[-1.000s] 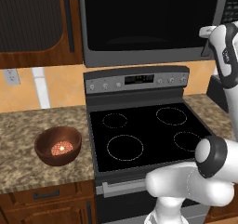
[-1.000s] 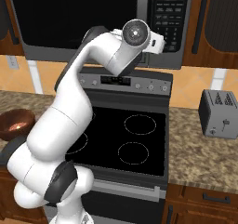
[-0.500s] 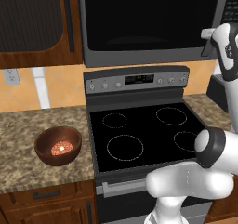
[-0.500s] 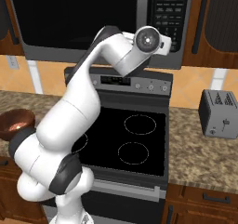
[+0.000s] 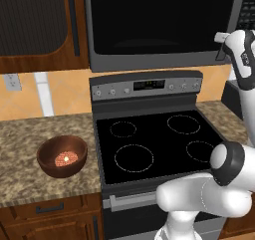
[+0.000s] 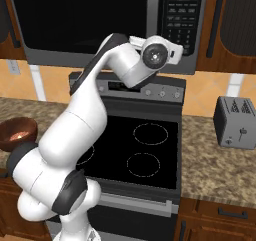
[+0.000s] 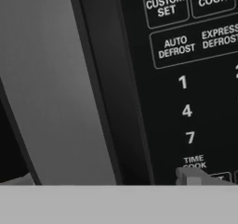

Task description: Open the microwave, place the bowl with waffle inside the microwave, then close the microwave door and turn it on.

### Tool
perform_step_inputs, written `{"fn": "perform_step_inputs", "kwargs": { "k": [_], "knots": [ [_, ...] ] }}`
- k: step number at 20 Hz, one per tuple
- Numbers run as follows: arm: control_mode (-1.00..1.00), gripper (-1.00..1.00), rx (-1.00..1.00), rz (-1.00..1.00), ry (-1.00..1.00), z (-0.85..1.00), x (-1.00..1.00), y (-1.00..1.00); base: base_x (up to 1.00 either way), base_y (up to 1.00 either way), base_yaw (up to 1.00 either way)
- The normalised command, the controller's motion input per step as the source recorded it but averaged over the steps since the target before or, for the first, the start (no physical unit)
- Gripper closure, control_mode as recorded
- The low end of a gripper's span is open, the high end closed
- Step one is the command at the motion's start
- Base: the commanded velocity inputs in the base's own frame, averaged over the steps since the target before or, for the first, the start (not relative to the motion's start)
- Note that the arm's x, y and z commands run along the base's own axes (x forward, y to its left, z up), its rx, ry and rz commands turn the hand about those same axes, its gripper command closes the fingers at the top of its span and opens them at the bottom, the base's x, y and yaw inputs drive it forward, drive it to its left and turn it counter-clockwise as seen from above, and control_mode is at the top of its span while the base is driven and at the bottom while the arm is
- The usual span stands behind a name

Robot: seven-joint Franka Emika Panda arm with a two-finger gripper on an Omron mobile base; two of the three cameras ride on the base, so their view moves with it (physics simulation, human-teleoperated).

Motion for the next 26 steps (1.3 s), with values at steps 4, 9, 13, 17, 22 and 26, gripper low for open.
{"fn": "perform_step_inputs", "kwargs": {
  "k": [4,9,13,17,22,26],
  "knots": [
    [-1.00,1.00,-0.02,0.21,0.00,-0.11,1.00,0.30,0.00,0.00,0.00],
    [-1.00,1.00,-0.09,0.63,0.01,0.17,0.15,0.82,0.00,0.00,0.00],
    [-1.00,1.00,-0.24,0.46,0.03,0.49,-0.77,1.00,0.00,0.00,0.00],
    [-1.00,1.00,-0.35,0.45,0.18,0.77,-0.95,1.00,0.00,0.00,0.00],
    [-1.00,1.00,-0.45,0.57,0.29,0.99,-0.71,1.00,0.00,0.00,0.00],
    [-1.00,1.00,-0.44,0.67,0.24,1.00,-0.61,0.93,0.00,0.00,0.00]
  ]
}}
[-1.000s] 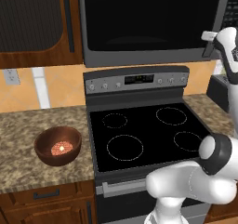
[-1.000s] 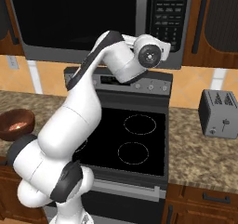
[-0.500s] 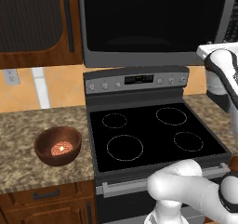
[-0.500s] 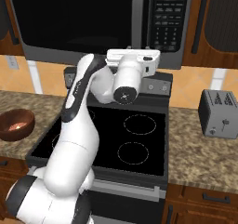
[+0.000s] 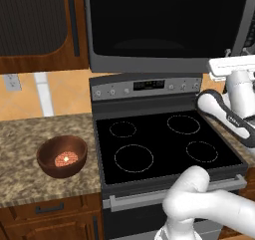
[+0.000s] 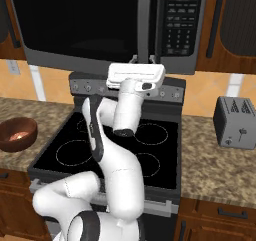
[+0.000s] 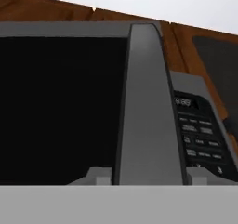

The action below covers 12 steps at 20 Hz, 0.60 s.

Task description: Open the microwave, place the bowl with waffle inside the microwave, then close the microwave door and turn it on.

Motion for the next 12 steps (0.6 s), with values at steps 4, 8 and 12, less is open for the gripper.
{"fn": "perform_step_inputs", "kwargs": {
  "k": [4,8,12],
  "knots": [
    [-1.00,1.00,-0.45,0.71,0.19,1.00,-0.60,0.83,0.00,0.00,0.00],
    [-1.00,1.00,-0.45,0.57,0.10,1.00,-0.90,0.81,0.00,0.00,0.00],
    [-1.00,1.00,-0.37,0.32,0.05,0.92,-1.00,0.65,0.00,0.00,0.00]
  ]
}}
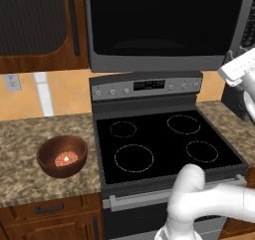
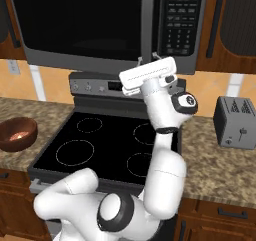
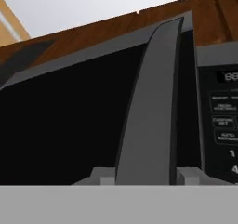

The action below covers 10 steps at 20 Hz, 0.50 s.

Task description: Open the microwave, place the bowl with waffle inside the microwave, then close the microwave door and turn it on.

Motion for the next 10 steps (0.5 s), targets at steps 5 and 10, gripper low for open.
{"fn": "perform_step_inputs", "kwargs": {
  "k": [5,10],
  "knots": [
    [-1.00,1.00,-0.47,0.25,0.01,0.64,-1.00,0.59,0.00,0.00,0.00],
    [-1.00,1.00,-0.60,0.29,0.00,0.57,-1.00,0.51,0.00,0.00,0.00]
  ]
}}
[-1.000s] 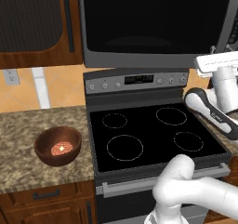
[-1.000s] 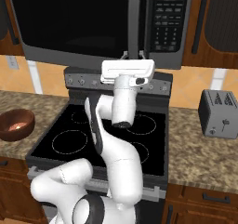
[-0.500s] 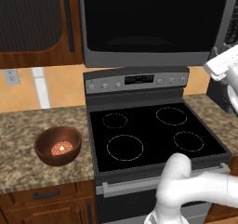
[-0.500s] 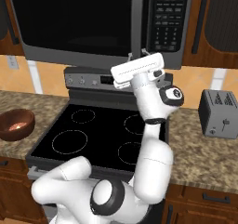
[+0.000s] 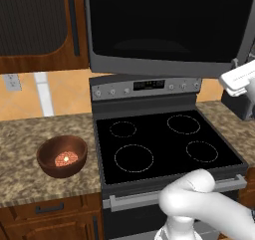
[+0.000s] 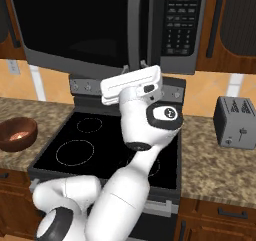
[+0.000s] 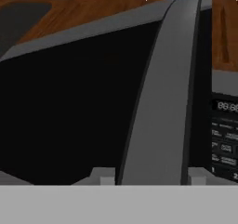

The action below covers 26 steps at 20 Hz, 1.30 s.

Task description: Open the microwave, place the bowl with waffle inside the microwave, then close the microwave door and turn it on.

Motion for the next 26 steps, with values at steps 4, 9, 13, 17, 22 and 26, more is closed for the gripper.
{"fn": "perform_step_inputs", "kwargs": {
  "k": [4,9,13,17,22,26],
  "knots": [
    [-1.00,1.00,-0.64,0.41,0.00,0.63,-1.00,0.42,0.00,0.00,0.00],
    [-1.00,1.00,-0.60,0.36,0.00,0.54,-1.00,0.49,0.00,0.00,0.00],
    [-1.00,1.00,-0.57,0.31,0.05,0.40,-1.00,0.75,0.00,0.00,0.00],
    [-1.00,1.00,-0.58,0.33,0.11,0.34,-1.00,0.87,0.00,0.00,0.00],
    [-1.00,1.00,-0.57,0.35,0.09,0.28,-1.00,0.77,0.00,0.00,0.00],
    [-1.00,-1.00,-0.51,0.34,0.05,0.18,-1.00,0.62,0.00,0.00,0.00]
  ]
}}
